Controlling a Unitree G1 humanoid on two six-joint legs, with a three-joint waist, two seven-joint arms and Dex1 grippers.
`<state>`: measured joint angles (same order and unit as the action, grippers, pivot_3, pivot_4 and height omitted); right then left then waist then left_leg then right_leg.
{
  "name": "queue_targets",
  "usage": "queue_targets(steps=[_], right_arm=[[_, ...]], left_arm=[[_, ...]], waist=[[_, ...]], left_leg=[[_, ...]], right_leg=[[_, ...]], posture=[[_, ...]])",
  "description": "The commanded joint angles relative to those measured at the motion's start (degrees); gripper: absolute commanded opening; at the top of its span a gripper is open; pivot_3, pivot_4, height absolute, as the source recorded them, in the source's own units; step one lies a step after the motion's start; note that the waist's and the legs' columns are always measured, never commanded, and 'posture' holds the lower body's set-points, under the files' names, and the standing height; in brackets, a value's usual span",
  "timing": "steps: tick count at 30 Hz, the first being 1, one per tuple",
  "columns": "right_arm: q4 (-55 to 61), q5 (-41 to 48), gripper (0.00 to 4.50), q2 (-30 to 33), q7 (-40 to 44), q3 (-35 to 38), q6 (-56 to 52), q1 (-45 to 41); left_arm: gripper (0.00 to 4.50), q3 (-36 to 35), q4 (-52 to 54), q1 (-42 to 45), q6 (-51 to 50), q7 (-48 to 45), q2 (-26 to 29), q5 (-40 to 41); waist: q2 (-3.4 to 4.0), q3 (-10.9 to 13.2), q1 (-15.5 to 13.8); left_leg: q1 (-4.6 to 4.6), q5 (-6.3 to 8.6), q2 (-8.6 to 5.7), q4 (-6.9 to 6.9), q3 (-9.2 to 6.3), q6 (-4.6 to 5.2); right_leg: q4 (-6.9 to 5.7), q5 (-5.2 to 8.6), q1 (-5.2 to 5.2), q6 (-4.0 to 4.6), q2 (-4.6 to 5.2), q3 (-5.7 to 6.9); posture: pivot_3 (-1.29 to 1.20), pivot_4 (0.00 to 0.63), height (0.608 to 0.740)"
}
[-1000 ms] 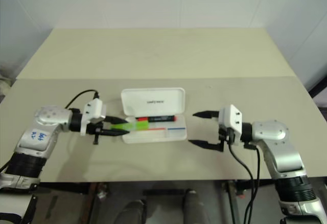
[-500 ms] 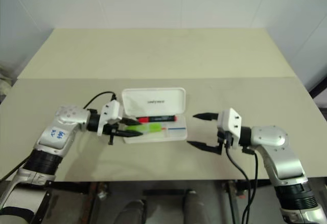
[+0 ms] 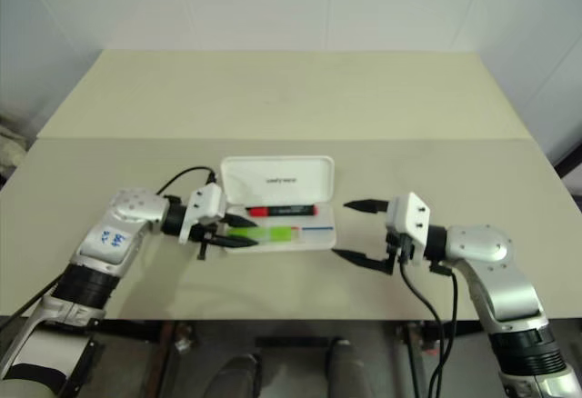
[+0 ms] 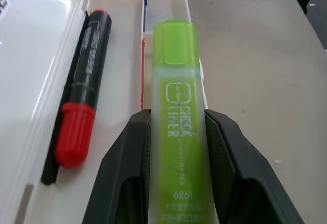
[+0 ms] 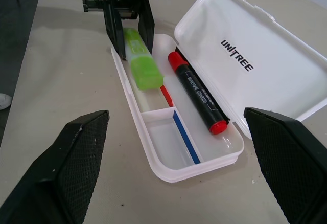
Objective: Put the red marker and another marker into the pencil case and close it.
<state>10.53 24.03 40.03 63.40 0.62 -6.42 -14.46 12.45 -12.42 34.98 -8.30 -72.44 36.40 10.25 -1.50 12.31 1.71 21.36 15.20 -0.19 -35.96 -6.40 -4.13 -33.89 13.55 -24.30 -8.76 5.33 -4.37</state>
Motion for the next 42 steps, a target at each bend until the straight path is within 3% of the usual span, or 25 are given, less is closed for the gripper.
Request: queue_targets(steps=[1, 19, 29, 36, 42], right_arm=[[2.55, 1.07, 4.50, -0.04, -0.68, 1.75, 0.39, 0.35], [3.80, 1.19, 4.50, -0.38, -2.15, 1.42, 0.11, 0.97], [3.89, 1.05, 4.50, -1.06, -2.61, 0.88, -0.14, 0.56], [3.77, 1.60, 4.50, -3.91, -8.53, 2.42, -3.56, 0.63], [1.11, -6.08, 4.50, -8.74, -27.14, 5.42, -9.40, 1.17]], left_arm=[[1.12, 0.12, -1.02, 2.03, 1.98, -0.16, -0.94, -0.80], [1.12, 0.25, -1.61, 4.01, 0.04, -1.34, -2.78, -1.14], [4.48, 0.28, 1.25, 3.77, -3.97, -0.79, -2.83, -0.96], [4.48, -1.01, 3.69, 3.51, -4.12, -0.95, -3.29, 1.47], [4.48, -6.20, 6.69, 1.90, -6.21, -2.91, -2.40, 8.58]], waist=[[0.00, 0.00, -0.07], [0.00, 0.00, -0.06], [0.00, 0.00, -0.05], [0.00, 0.00, -0.05], [0.00, 0.00, -0.08]], left_leg=[[0.00, 0.00, 0.00, -0.01, 0.00, 0.00], [0.00, 0.00, -0.01, -0.05, 0.00, 0.00], [-0.01, 0.00, -0.01, -0.05, 0.00, 0.00], [-0.01, 0.00, 0.00, -0.04, 0.00, 0.00], [0.00, 0.00, -0.01, -0.05, -0.01, 0.00]], right_leg=[[0.00, 0.00, 0.00, 0.00, 0.00, 0.00], [0.02, -0.01, 0.04, -0.02, 0.00, 0.00], [0.01, -0.01, 0.04, -0.02, 0.00, 0.00], [0.01, -0.01, 0.04, -0.02, 0.00, -0.01], [0.02, -0.01, 0.04, 0.00, 0.01, -0.02]], posture=[[0.00, 0.150, 0.740], [0.00, 0.150, 0.740], [0.00, 0.150, 0.740], [0.00, 0.150, 0.740], [0.00, 0.150, 0.740]])
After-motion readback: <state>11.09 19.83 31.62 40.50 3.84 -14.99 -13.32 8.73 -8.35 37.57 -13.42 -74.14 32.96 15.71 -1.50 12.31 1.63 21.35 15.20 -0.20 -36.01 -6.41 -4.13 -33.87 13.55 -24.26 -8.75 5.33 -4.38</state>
